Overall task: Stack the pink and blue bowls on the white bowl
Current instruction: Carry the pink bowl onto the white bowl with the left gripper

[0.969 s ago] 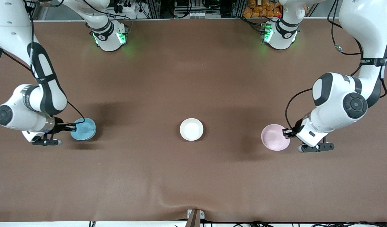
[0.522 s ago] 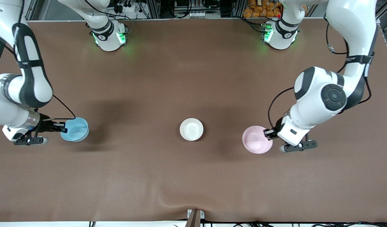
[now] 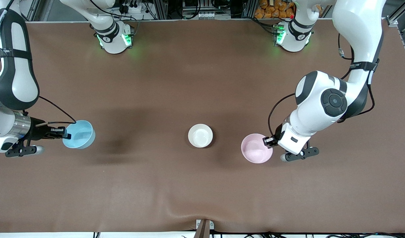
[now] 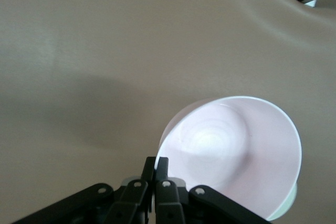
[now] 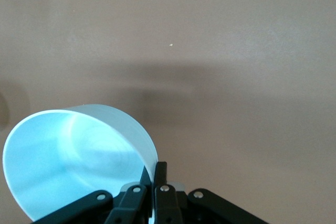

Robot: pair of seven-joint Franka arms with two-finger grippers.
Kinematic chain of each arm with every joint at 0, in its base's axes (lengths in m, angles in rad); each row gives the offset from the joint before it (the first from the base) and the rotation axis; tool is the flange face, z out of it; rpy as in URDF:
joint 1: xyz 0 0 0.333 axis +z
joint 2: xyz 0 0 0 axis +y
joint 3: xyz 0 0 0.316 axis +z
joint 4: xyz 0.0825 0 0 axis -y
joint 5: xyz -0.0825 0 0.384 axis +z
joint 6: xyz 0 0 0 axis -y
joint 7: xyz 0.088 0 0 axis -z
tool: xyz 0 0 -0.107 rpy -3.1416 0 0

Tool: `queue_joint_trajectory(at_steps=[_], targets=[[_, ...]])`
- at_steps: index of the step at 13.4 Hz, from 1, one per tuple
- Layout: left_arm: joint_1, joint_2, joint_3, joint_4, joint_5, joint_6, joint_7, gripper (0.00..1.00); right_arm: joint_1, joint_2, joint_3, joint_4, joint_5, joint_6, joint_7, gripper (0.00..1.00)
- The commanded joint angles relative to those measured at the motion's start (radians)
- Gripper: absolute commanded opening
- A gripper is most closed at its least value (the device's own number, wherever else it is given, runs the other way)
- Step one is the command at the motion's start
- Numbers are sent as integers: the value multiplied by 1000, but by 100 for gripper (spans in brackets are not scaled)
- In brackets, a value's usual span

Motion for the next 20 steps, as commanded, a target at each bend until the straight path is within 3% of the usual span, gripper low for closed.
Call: queue_joint_trajectory(at_steps=[1, 5, 9, 13, 16, 20], targets=[[-35, 35, 6, 65, -14, -23, -50, 0, 8, 2, 7, 32, 22, -42, 69, 0], [-56, 44, 5, 74, -14, -18, -71, 0, 70, -4, 9, 69, 22, -96, 216, 0], [-104, 110, 11, 155, -12, -14, -137, 0, 150, -6, 10, 106, 23, -119, 397, 0], [-136, 147, 17, 181, -11, 20, -168, 0, 163, -7, 9, 110, 23, -119, 414, 0], [-153, 166, 19, 180, -6, 51, -163, 0, 155, -7, 4, 112, 129, -130, 430, 0], [-163, 173, 22, 170, 8, 58, -157, 0, 164, -7, 6, 118, 141, -137, 486, 0]])
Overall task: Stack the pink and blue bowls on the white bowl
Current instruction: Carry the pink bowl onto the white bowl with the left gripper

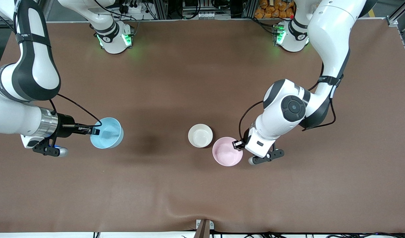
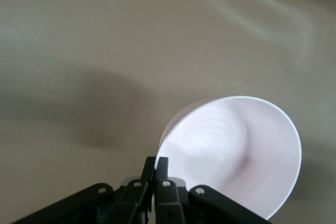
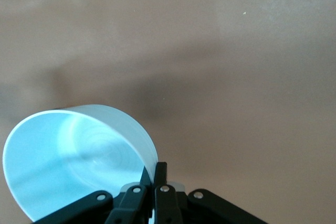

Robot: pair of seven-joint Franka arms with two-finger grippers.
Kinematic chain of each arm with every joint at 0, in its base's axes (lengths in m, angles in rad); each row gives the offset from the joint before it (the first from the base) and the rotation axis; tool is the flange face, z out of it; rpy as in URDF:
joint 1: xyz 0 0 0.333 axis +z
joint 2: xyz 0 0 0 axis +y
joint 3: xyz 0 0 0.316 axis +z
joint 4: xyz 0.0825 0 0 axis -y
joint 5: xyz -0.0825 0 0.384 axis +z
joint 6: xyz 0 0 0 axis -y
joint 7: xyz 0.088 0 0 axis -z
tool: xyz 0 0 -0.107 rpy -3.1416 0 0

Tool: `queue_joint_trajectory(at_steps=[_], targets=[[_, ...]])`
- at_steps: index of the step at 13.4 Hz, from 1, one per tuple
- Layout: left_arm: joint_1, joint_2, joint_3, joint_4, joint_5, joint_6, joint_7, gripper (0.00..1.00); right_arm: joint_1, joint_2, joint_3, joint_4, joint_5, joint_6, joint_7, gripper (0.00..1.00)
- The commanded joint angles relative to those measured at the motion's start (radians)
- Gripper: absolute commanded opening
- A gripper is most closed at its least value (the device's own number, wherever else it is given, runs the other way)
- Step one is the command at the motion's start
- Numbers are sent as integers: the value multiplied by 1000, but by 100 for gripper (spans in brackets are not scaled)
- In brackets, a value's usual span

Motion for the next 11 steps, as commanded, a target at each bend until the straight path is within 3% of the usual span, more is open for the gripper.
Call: queue_joint_trajectory(at_steps=[1, 6, 11], targets=[[-24, 18, 11, 25, 19, 3, -8, 0, 6, -7, 5, 17, 25, -20, 69, 0], [-67, 78, 11, 30, 27, 123, -34, 0, 17, -7, 5, 19, 25, -19, 86, 0], [-136, 85, 41, 7, 30, 132, -143, 0, 33, -7, 6, 22, 25, -17, 132, 0]])
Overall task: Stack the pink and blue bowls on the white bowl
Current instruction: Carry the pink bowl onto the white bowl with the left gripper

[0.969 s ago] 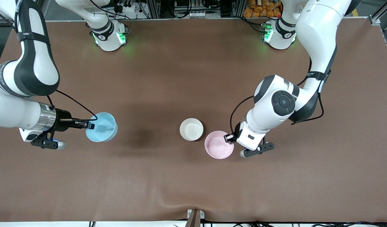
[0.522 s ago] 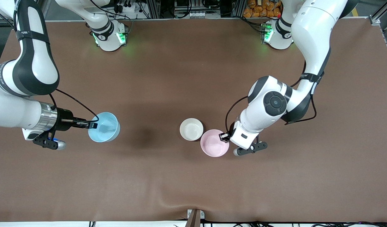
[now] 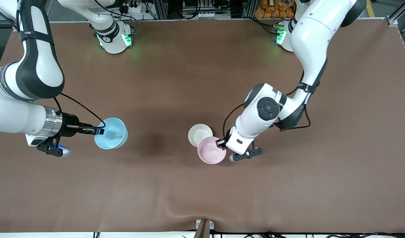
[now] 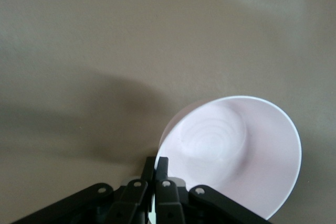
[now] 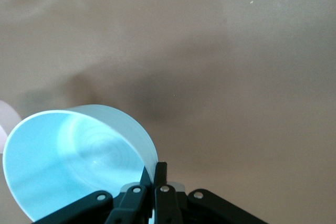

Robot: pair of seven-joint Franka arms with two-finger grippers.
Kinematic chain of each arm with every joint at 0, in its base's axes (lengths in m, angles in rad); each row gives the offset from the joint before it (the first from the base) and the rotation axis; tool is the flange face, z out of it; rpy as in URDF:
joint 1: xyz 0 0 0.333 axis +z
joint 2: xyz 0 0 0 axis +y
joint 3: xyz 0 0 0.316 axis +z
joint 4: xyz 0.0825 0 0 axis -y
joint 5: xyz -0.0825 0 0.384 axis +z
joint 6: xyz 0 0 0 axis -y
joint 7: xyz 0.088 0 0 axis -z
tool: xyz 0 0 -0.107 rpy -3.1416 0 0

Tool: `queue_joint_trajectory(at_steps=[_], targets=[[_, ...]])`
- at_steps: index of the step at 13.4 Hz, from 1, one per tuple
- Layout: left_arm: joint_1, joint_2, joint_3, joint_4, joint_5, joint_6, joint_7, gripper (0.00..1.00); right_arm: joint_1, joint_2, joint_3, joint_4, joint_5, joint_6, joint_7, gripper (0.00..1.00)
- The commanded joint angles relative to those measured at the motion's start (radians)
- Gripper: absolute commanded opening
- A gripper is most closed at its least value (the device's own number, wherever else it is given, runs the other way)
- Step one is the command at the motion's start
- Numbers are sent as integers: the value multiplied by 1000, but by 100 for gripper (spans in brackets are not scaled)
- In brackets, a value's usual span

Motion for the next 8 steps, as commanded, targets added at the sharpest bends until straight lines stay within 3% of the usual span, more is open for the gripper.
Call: queue_joint_trajectory(at_steps=[1, 8], targets=[[-28, -2, 16, -6, 25, -4, -77, 0, 18, -7, -6, 10, 18, -17, 43, 0], [-83, 4, 16, -94, 25, -6, -173, 0, 25, -9, -6, 10, 18, -20, 46, 0]])
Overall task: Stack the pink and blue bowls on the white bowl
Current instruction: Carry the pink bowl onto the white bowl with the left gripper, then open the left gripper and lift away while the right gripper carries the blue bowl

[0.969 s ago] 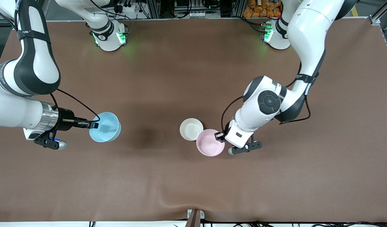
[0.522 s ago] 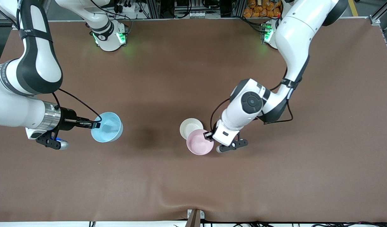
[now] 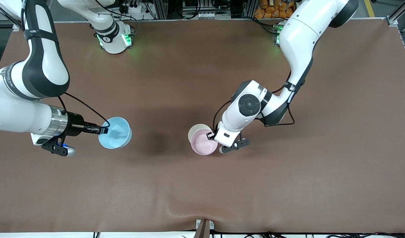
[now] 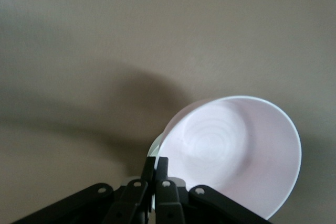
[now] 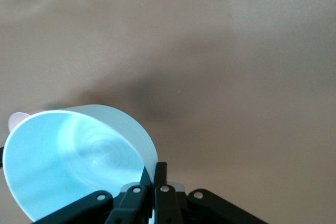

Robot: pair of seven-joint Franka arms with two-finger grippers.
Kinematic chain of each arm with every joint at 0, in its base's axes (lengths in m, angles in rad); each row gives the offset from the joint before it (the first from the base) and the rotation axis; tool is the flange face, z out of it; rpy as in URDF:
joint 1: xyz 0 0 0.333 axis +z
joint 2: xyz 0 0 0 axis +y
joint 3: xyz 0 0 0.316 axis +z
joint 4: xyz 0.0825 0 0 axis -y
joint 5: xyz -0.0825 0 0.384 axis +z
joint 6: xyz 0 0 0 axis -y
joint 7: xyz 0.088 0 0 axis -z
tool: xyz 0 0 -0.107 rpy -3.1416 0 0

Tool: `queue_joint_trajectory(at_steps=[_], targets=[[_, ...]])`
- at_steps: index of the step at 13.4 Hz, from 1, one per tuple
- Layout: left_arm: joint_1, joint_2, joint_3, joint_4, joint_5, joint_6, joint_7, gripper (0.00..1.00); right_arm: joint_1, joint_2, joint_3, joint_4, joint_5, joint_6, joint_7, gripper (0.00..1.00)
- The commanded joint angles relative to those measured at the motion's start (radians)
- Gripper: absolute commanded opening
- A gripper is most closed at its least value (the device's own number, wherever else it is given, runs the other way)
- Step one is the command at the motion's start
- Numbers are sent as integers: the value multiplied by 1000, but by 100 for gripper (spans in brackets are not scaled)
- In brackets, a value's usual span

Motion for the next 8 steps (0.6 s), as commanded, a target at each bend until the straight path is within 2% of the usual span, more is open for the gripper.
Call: queue_joint_trajectory(at_steps=[1, 8], targets=[[-28, -12, 10, -46, 24, -1, -50, 0, 9, -9, -7, 9, 17, -19, 21, 0], [-54, -6, 10, -63, 24, -1, -59, 0, 30, -9, -5, 14, 17, -20, 43, 0]])
